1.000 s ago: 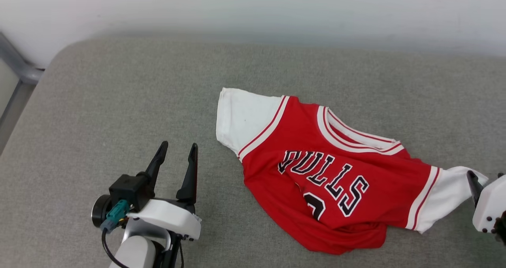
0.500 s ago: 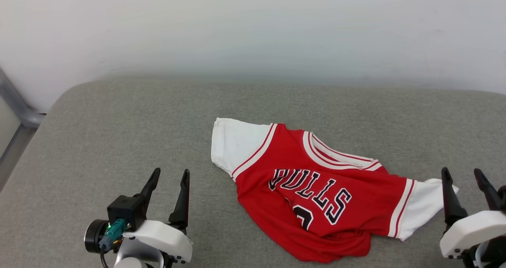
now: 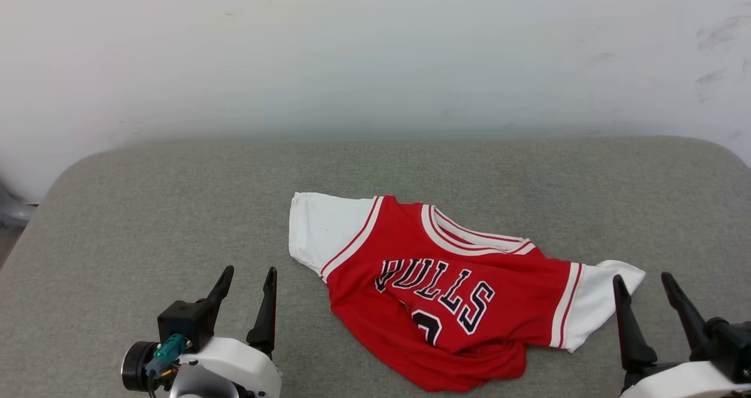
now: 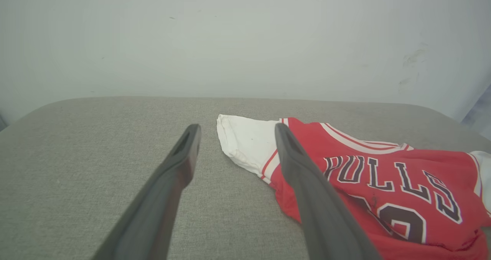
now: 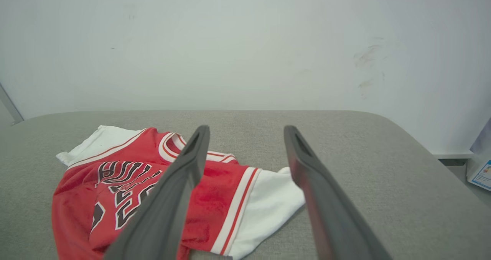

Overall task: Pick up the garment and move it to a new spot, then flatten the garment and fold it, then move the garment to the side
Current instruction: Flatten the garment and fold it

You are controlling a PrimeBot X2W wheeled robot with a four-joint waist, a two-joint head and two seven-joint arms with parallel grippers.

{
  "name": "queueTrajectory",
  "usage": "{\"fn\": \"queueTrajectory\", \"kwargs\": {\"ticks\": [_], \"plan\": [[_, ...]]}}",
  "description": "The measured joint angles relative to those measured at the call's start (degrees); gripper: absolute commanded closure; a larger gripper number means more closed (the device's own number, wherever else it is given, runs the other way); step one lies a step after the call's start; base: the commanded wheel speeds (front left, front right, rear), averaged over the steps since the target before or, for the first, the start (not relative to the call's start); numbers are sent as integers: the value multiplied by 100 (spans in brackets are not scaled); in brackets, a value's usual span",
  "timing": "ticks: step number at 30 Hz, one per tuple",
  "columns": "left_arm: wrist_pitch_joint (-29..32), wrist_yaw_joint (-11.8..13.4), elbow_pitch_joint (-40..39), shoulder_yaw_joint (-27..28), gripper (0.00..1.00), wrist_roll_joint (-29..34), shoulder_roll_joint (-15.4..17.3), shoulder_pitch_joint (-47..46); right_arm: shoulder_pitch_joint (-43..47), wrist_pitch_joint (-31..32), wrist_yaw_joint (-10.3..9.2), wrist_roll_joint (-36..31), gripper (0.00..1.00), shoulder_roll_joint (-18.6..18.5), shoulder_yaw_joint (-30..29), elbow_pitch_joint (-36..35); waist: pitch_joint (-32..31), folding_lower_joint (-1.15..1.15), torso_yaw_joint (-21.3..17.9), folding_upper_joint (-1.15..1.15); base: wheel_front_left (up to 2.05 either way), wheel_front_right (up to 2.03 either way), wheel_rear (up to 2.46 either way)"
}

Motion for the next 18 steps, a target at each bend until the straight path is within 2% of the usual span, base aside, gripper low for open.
{"fn": "queueTrajectory", "kwargs": {"ticks": [6, 10, 14, 18], "plan": [[214, -24, 38, 3, 0, -57, 120, -159, 186, 76, 0, 209, 0, 8, 151, -134, 56, 0, -146, 0, 0, 0, 0], [610, -159, 100, -3, 0, -168, 250, -623, 157, 125, -1, 212, 0, 10, 197, -174, 198, 0, -237, 0, 0, 0, 0], [1247, -361, 242, -13, 0, -392, 521, -1441, -15, 135, -1, 185, 0, 10, 224, -259, 452, 1, -321, 0, 0, 0, 0], [2138, -493, 419, -80, 0, -839, 791, -2352, -291, 116, -1, 152, 0, 11, 271, -254, 816, 1, -425, 0, 0, 0, 0]]}}
